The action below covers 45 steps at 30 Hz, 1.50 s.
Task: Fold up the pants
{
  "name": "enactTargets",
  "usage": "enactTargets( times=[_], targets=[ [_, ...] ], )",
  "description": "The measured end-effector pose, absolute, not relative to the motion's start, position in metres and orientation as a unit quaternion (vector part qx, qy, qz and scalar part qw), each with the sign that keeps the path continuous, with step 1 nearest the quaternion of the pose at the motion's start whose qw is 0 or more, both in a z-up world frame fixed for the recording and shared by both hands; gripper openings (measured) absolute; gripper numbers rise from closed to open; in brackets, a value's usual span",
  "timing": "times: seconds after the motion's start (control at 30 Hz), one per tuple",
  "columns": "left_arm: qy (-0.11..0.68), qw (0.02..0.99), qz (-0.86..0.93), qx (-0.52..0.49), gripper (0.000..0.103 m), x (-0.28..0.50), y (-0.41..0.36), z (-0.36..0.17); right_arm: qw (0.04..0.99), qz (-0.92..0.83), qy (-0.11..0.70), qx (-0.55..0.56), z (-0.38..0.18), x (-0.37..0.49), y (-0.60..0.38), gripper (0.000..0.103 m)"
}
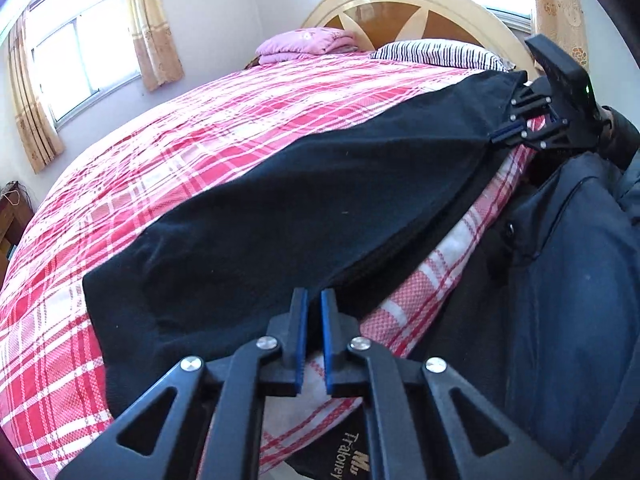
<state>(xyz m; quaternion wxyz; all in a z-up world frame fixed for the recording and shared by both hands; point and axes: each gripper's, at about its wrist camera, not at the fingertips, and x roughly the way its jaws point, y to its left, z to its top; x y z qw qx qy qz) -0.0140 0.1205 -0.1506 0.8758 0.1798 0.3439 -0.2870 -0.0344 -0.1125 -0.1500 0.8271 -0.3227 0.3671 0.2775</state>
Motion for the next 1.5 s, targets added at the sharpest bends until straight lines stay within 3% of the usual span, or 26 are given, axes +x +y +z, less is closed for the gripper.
enactTargets(
  times=[0.27, 0.57, 0.63, 0.7, 0.73, 0.87, 0.9, 0.97, 1.3, 1.33, 1.43, 1.5],
  targets=[
    [0.344, 0.876, -0.290, 0.171, 0.008, -0.007, 0.121, -0.150, 0.835, 0.290, 0.352, -0.307, -0.135, -0.040, -0.112, 0.000],
    [0.344, 0.876, -0.281, 0.188, 0.010, -0.006, 0.111, -0.157, 0.832, 0.300, 0.340, -0.320, -0.146, -0.034, -0.094, 0.004],
    [0.349, 0.873, -0.279, 0.193, 0.010, -0.006, 0.108, -0.162, 0.825, 0.304, 0.342, -0.333, -0.151, -0.033, -0.088, 0.016],
    [0.351, 0.873, -0.277, 0.194, 0.010, -0.006, 0.106, -0.164, 0.819, 0.309, 0.347, -0.336, -0.154, -0.032, -0.083, 0.052],
    [0.352, 0.873, -0.277, 0.192, 0.010, -0.006, 0.106, -0.164, 0.818, 0.316, 0.346, -0.333, -0.154, -0.031, -0.083, 0.052],
    [0.354, 0.874, -0.277, 0.185, 0.010, -0.005, 0.105, -0.164, 0.819, 0.323, 0.347, -0.323, -0.151, -0.026, -0.084, 0.050],
    [0.354, 0.874, -0.277, 0.184, 0.010, -0.006, 0.106, -0.164, 0.821, 0.322, 0.347, -0.320, -0.151, -0.023, -0.083, 0.041],
    [0.355, 0.874, -0.277, 0.182, 0.010, -0.006, 0.106, -0.165, 0.820, 0.321, 0.355, -0.315, -0.151, -0.018, -0.083, 0.033],
    [0.362, 0.874, -0.283, 0.162, 0.010, 0.003, 0.118, -0.164, 0.809, 0.325, 0.352, -0.340, -0.167, -0.021, -0.071, 0.032],
    [0.362, 0.874, -0.283, 0.160, 0.010, 0.003, 0.118, -0.164, 0.809, 0.324, 0.350, -0.342, -0.169, -0.021, -0.069, 0.030],
    [0.364, 0.873, -0.286, 0.153, 0.010, 0.005, 0.122, -0.164, 0.814, 0.323, 0.344, -0.340, -0.167, -0.023, -0.065, 0.009],
    [0.363, 0.873, -0.289, 0.151, 0.009, 0.005, 0.126, -0.163, 0.816, 0.322, 0.339, -0.340, -0.161, -0.026, -0.066, 0.006]
  ],
)
